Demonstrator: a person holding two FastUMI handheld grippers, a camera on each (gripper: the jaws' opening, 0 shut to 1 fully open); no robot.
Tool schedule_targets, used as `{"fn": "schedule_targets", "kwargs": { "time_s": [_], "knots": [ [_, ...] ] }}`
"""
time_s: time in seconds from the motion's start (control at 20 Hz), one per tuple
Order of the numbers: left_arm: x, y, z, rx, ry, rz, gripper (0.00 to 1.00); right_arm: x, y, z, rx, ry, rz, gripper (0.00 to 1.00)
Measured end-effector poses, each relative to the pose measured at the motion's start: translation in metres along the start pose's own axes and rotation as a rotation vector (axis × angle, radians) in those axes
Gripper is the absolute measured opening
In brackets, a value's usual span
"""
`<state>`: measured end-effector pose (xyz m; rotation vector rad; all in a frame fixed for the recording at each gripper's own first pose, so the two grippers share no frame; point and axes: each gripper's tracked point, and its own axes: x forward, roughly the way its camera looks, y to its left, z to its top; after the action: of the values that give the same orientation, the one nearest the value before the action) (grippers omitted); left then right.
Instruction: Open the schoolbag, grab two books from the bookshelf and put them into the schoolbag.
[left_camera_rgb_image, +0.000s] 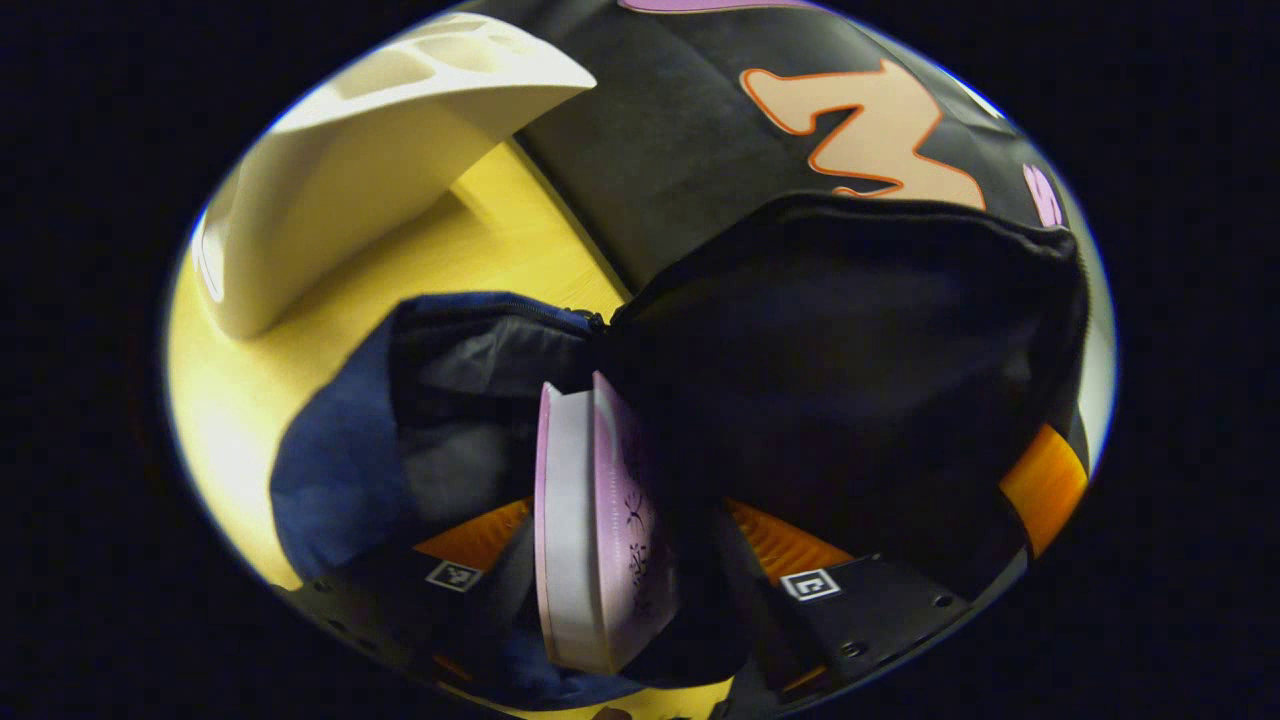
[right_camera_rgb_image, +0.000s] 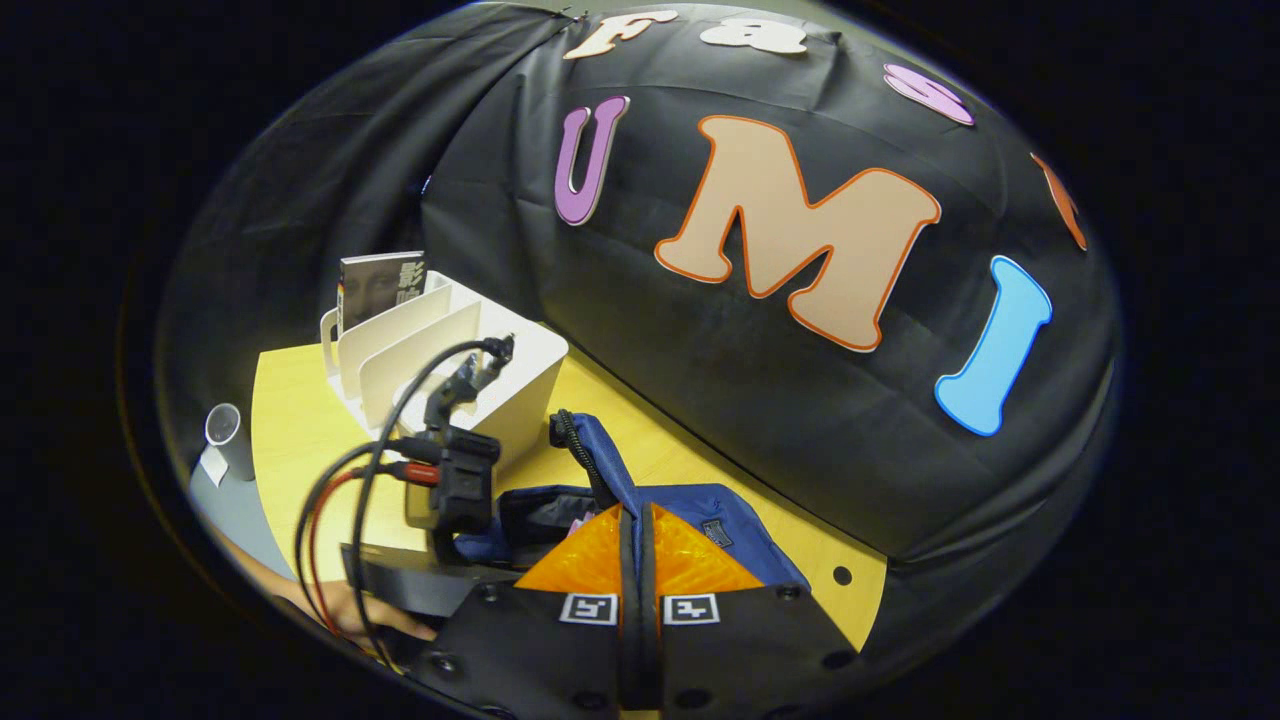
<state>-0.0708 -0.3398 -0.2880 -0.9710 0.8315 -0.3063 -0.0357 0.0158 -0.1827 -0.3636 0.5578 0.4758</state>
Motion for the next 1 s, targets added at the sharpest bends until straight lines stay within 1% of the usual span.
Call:
{"fn": "schedule_targets", "kwargs": {
  "time_s": [0.05,0.1,0.25,0.4,0.5,0.6,0.7,0.85,1.0],
  "knots": [
    [-0.012,-0.002,0.005,0.026,0.000,0.010,0.95,0.000,-0.002,0.001,0.002,-0.001,-0.003,0.03],
    [-0.024,-0.005,0.010,0.045,-0.001,0.012,0.95,0.001,-0.002,0.001,0.006,-0.002,-0.004,0.03],
    [-0.061,-0.021,0.036,0.102,-0.038,-0.015,0.95,0.003,-0.004,0.000,0.023,-0.003,-0.007,0.03],
    [-0.094,-0.038,0.066,0.193,-0.064,-0.043,0.95,0.006,-0.004,0.001,0.040,0.001,-0.010,0.03],
    [-0.115,-0.046,0.093,0.247,-0.110,-0.053,0.95,0.006,-0.005,0.002,0.042,0.000,-0.015,0.03],
    [-0.135,-0.052,0.125,0.259,-0.170,-0.053,0.94,0.007,-0.006,0.003,0.041,-0.001,-0.024,0.03],
    [-0.155,-0.054,0.156,0.245,-0.214,-0.055,0.94,0.008,-0.008,0.003,0.043,0.001,-0.033,0.03],
    [-0.188,-0.048,0.207,0.261,-0.281,-0.026,0.94,0.010,-0.008,0.004,0.045,0.006,-0.044,0.03],
    [-0.217,-0.036,0.255,0.282,-0.344,0.019,0.94,0.010,-0.008,0.003,0.041,0.012,-0.055,0.03]
  ]
}}
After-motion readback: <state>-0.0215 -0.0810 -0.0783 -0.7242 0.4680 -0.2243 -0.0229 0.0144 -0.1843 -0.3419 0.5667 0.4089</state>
